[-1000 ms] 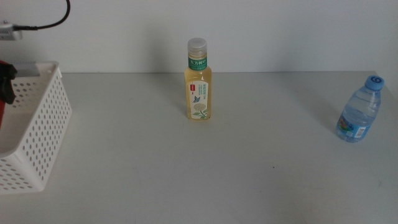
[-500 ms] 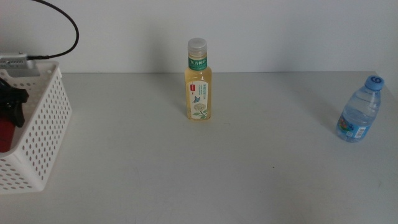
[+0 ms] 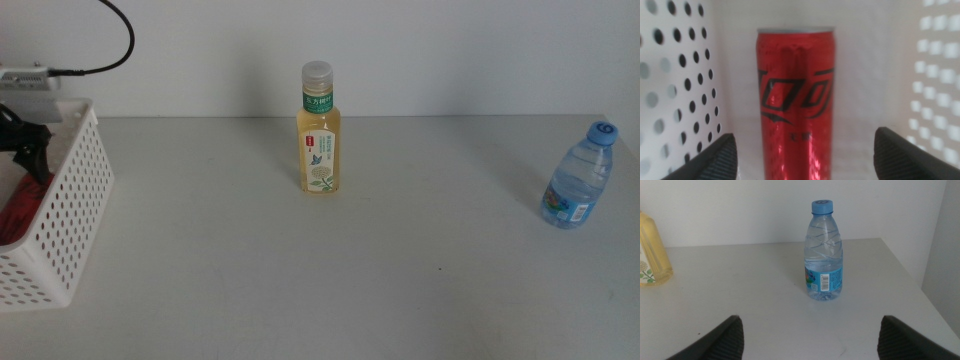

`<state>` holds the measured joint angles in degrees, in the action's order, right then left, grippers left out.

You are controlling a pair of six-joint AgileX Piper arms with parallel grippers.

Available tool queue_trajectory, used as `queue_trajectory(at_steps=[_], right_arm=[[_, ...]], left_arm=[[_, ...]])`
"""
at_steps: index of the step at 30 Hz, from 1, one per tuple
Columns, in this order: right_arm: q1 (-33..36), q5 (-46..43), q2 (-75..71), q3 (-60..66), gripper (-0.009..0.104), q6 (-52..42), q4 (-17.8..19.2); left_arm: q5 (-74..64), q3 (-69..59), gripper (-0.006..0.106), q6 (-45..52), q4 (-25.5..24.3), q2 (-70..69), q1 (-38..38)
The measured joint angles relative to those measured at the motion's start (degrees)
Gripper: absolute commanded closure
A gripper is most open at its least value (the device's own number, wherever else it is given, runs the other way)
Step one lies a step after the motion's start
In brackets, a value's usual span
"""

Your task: Use arms to grab the bottles and put them into the dustbin to the left of the table.

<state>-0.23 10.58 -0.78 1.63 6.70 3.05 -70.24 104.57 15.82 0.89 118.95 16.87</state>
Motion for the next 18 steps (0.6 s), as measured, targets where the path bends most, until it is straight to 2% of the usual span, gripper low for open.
queue_trajectory(at_steps=[5,10,18], right_arm=[[0.0,0.0,0.0,0.0,0.004,0.0,0.0],[0.0,0.0,0.0,0.0,0.004,0.0,0.0],[0.0,0.0,0.0,0.0,0.004,0.0,0.0]], left_arm=[[-0.1,0.1,0.007,-2.5,-0.3,-5.5,-2.5],[-0.6,0.1,0.007,-4.5,1.4,-11.5,-6.8],[-1.1,-0.2,0.007,-2.8,3.5,-20.7,-19.1]])
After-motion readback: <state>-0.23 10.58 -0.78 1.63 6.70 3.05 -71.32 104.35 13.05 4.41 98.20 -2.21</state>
